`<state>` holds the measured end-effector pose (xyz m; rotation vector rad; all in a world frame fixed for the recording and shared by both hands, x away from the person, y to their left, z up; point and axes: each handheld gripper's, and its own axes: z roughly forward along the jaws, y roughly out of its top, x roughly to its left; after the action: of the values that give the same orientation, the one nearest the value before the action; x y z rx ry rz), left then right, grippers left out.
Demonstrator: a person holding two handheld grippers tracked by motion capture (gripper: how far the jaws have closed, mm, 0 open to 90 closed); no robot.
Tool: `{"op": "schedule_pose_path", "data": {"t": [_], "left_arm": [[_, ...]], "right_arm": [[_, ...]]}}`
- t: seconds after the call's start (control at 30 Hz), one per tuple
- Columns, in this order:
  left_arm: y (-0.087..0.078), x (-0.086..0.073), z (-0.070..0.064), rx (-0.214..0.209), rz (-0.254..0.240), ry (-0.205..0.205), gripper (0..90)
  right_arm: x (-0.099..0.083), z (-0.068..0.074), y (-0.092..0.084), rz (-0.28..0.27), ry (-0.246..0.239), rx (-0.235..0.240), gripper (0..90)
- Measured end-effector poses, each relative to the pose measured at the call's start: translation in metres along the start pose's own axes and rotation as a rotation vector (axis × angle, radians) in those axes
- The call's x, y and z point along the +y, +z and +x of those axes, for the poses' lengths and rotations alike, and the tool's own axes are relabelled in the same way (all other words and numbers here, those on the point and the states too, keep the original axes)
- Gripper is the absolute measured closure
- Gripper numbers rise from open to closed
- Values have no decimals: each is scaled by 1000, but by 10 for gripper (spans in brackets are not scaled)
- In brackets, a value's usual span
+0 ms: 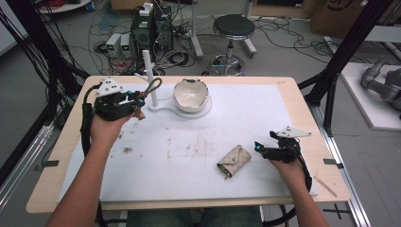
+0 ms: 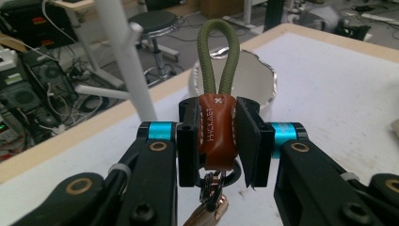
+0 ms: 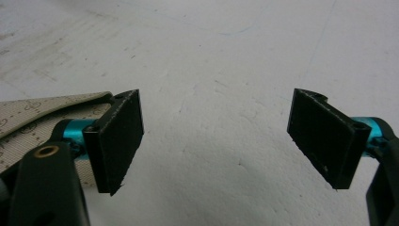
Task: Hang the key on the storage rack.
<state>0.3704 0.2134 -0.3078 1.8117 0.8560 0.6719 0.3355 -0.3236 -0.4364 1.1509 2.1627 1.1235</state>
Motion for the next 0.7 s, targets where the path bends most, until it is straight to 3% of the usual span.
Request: {"op": "schedule_pose_path", "data": {"t": [0.3, 0.7], "left_arm": [[-1, 18, 24, 80, -14, -9, 708], [15, 15, 35, 103, 36, -17, 708]], "right_arm": [[2, 6, 4, 8, -11, 14, 193], [1, 3, 3, 5, -3, 9, 193]]}}
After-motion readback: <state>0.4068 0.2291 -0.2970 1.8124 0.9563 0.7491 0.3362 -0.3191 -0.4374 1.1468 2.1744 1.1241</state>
